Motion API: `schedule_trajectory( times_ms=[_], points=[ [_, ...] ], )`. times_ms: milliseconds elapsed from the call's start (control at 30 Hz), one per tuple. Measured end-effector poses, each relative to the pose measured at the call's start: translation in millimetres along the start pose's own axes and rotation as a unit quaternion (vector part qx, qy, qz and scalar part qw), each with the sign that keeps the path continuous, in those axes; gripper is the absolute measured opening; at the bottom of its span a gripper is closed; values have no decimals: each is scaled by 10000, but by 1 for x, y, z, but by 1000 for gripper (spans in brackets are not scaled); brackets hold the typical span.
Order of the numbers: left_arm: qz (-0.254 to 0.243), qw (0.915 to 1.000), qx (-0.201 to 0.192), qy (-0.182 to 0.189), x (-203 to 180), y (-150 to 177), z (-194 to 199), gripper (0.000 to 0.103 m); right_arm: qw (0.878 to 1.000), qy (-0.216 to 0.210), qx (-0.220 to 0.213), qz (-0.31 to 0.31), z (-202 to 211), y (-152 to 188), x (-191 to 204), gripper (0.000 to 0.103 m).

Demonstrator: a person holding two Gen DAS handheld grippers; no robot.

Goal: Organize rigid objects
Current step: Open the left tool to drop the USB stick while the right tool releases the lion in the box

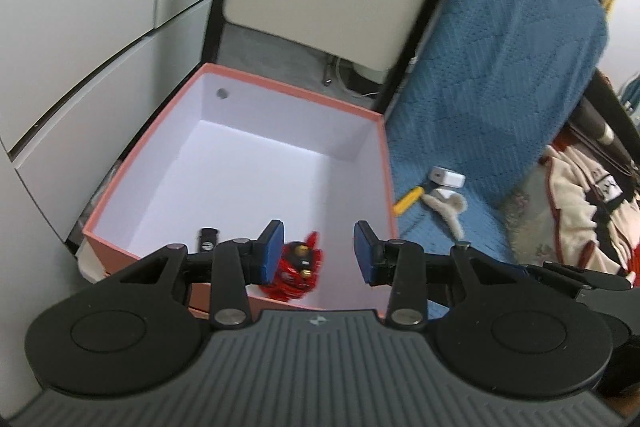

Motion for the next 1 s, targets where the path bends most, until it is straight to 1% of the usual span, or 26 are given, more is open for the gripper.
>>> schedule_trajectory(
  times_ms=[433,633,867,1000],
  points=[
    [-411,9984,-41,375,-86,51,17,44,9980,370,-371,-353,67,34,-69,60],
    [-633,9961,2,613,-120,73,21,44,9956,579,-466,-576,91,60,-100,60],
    [-867,9923,195,860,-150,94,10,44,9916,870,-467,-832,103,86,-131,60],
    [-847,9919,309,896,-153,97,-4,44,9903,947,-395,-936,96,94,-141,60]
  ],
)
Point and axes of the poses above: each gripper's, at about its wrist camera, not at the fingertips, and z roughly against the way its jaws point, x to its left, y to its underside, the point moved 5 cm from there along -z, roughly the way its jaws point, and after that the axes turned 12 degrees about y, right-handed, at the moved point
